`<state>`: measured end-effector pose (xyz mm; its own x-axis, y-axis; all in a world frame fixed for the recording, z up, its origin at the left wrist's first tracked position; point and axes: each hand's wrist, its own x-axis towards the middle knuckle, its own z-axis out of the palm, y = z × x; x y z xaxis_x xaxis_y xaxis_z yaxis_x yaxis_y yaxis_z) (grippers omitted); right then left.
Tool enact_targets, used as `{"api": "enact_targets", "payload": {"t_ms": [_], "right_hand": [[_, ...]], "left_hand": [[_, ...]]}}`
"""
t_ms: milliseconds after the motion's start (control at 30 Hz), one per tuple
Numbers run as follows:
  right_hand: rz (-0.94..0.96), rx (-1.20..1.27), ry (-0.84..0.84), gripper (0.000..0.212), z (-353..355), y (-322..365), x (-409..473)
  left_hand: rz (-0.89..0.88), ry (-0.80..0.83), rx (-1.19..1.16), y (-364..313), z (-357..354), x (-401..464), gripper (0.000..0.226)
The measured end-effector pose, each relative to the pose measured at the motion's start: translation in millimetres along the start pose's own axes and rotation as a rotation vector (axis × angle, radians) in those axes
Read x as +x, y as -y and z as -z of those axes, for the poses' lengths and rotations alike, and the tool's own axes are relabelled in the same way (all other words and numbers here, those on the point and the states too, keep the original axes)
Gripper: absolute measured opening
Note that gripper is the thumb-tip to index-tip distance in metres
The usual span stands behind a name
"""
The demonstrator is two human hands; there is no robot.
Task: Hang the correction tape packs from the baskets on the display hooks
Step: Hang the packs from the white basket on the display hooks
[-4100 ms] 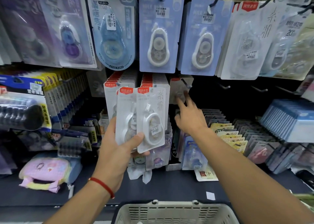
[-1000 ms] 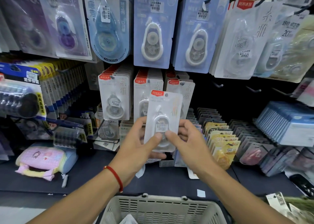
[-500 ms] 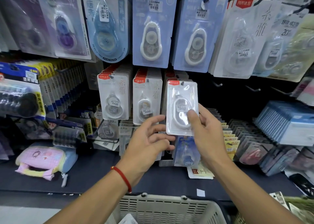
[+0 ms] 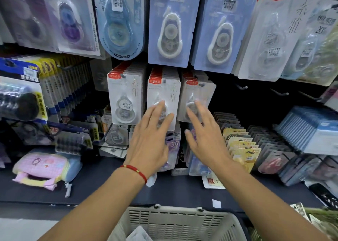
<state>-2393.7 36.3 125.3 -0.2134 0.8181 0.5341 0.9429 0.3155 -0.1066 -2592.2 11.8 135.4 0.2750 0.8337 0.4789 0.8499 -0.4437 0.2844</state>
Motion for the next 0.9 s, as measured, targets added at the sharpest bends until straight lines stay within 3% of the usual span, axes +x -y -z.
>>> {"api": "enact_targets", "payload": {"t_ms": [167, 333, 533, 700, 800, 900], "right_hand": [[-0.087, -0.091, 0.022, 0.065, -19.1, 3.6, 44.9], [-0.146, -0.146, 0.127, 0.085, -30.4, -6.6, 82.3], [-0.17, -0.047, 0.283, 0.1, -33.7, -28.8, 113.6], [-0.186, 0.055, 0.227, 0.072, -28.5, -36.3, 92.3], [-0.187, 0.13, 0.118, 0.046, -28.1, -33.4, 44.7], [-0.192, 0.307, 0.128, 0.026, -30.5, -26.6, -16.2]], "left_hand": [[-0.012, 0.02, 0.026, 4.0, 1.0, 0.4, 0.086], [-0.04, 0.027, 0.014, 10.4, 2.1, -0.5, 0.086], [-0.068, 0.039, 0.013, 16.8, 0.8, -1.5, 0.086], [-0.081, 0.09, 0.035, 21.6, 3.1, -8.8, 0.088], [-0.114, 0.117, 0.023, 27.3, 4.5, -21.7, 0.07], [-0.216, 0.301, 0.115, 43.3, -2.0, -46.1, 0.055]]}}
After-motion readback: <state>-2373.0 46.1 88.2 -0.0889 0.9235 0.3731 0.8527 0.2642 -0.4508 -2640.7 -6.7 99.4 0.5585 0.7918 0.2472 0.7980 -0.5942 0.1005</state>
